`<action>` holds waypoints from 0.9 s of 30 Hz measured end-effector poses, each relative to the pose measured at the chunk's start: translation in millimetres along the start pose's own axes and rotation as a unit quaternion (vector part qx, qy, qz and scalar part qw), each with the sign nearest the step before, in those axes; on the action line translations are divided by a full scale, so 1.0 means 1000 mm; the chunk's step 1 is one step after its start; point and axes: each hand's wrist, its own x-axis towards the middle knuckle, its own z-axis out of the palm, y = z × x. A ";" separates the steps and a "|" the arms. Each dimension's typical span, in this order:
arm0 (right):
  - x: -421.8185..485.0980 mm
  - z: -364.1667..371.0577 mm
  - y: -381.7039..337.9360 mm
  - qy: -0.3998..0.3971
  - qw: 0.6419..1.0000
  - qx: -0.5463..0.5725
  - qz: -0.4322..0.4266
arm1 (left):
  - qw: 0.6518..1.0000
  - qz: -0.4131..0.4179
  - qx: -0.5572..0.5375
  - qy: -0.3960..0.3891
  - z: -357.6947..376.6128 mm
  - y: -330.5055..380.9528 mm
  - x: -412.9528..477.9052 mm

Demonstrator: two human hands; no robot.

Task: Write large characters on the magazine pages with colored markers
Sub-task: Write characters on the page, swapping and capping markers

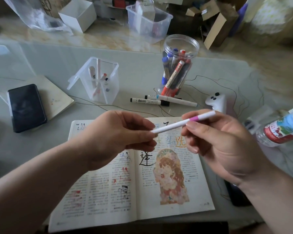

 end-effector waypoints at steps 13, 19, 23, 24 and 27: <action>-0.001 0.009 0.014 -0.006 0.999 -0.035 0.017 | 0.957 0.066 0.276 -0.054 0.009 -0.011 -0.004; -0.006 0.014 0.015 -0.092 0.924 -0.371 0.013 | 0.986 0.107 0.129 -0.023 0.006 -0.011 0.000; -0.004 0.011 0.013 -0.110 0.874 -0.473 0.005 | 0.961 0.108 0.254 0.004 0.002 -0.010 0.001; -0.001 0.008 0.010 -0.110 0.875 -0.471 0.006 | 0.958 0.108 0.267 0.015 0.001 -0.008 0.001; 0.006 -0.006 -0.004 -0.090 0.904 -0.417 0.012 | 0.939 0.115 0.322 0.049 -0.007 -0.001 0.001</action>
